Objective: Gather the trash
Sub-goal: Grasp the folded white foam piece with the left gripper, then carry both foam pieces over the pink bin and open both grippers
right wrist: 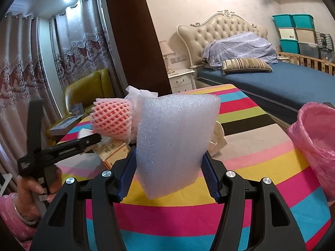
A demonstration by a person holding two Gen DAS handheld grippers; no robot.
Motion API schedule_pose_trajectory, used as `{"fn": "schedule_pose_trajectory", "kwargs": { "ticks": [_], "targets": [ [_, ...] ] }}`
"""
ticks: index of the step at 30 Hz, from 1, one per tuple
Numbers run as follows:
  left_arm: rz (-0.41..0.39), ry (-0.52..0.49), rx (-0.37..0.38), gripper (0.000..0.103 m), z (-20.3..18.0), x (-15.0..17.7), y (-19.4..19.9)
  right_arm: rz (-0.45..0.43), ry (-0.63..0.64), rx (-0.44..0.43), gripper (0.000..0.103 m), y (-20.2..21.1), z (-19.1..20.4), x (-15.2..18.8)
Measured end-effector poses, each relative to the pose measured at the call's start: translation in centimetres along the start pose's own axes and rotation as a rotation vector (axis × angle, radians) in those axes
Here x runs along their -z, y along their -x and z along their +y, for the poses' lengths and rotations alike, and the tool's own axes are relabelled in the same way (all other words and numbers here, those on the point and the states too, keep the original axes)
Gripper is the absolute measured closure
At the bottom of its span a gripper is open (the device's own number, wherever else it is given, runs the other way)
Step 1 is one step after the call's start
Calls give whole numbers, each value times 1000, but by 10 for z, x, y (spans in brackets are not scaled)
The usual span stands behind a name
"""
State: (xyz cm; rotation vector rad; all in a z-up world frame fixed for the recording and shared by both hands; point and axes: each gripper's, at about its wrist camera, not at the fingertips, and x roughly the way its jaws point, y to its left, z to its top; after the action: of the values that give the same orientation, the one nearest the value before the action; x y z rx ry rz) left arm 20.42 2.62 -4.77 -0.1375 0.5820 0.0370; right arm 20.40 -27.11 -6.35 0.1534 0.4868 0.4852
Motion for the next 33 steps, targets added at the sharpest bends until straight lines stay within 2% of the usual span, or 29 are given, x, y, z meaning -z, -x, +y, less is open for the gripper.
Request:
{"fn": "schedule_pose_trajectory", "kwargs": {
  "ticks": [6,12,19,33],
  "targets": [
    [-69,-41,-27,38,-1,12,32,11,4,-12,46,1,3,8],
    [-105,-104,11,38,-16,18,54,10,25,13,46,8,1,10],
    [-92,-193,96,38,-53,29,57,4,8,46,46,21,-16,14],
    [-16,-340,256,38,-135,37,30,-45,8,158,46,61,-57,9]
  ]
}}
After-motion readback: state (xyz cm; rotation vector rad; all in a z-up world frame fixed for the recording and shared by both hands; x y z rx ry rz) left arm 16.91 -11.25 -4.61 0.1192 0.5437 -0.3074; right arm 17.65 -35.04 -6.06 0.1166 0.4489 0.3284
